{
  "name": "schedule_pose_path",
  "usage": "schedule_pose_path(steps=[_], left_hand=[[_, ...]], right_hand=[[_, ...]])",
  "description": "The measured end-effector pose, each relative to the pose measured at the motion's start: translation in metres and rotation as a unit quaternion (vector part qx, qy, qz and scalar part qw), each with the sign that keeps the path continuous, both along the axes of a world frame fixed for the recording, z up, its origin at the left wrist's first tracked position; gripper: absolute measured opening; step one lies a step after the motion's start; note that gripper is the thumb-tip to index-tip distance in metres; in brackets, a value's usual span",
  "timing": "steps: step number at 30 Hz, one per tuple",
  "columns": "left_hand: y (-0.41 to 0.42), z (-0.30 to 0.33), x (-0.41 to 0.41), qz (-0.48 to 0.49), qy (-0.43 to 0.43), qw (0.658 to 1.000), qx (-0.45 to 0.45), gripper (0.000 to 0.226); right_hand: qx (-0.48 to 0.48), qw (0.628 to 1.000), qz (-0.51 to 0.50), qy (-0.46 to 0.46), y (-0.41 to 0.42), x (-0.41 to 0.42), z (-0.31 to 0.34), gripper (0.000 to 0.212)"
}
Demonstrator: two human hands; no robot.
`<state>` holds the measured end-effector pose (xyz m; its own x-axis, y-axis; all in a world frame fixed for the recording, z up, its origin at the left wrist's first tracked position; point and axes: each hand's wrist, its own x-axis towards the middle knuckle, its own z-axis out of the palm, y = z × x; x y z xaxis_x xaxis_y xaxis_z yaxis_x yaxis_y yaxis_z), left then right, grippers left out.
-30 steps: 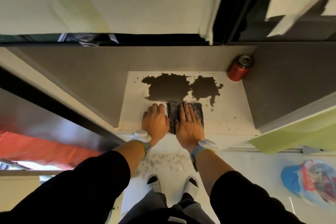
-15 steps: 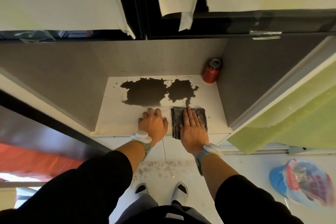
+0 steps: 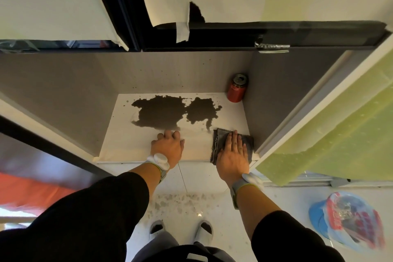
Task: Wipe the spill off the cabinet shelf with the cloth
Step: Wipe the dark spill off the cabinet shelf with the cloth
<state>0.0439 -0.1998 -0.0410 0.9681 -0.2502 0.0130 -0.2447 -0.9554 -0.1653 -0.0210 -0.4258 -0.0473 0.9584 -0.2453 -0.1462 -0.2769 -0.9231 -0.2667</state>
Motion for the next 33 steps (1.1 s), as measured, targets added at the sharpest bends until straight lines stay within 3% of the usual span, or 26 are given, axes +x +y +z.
schedule_pose_path(steps=[16, 24, 33], left_hand=[[0.007, 0.013, 0.019, -0.047, 0.067, 0.996, 0.017, 0.055], [0.003, 0.017, 0.021, -0.040, 0.089, 0.995, 0.027, 0.055], [0.005, 0.026, 0.030, -0.066, 0.122, 0.989, 0.041, 0.060]], right_hand=[[-0.027, 0.997, 0.073, 0.017, 0.003, 0.080, 0.001, 0.066], [-0.034, 0.998, 0.056, 0.009, 0.021, 0.056, -0.001, 0.065], [-0.042, 0.994, 0.094, 0.045, 0.012, 0.097, 0.009, 0.066]])
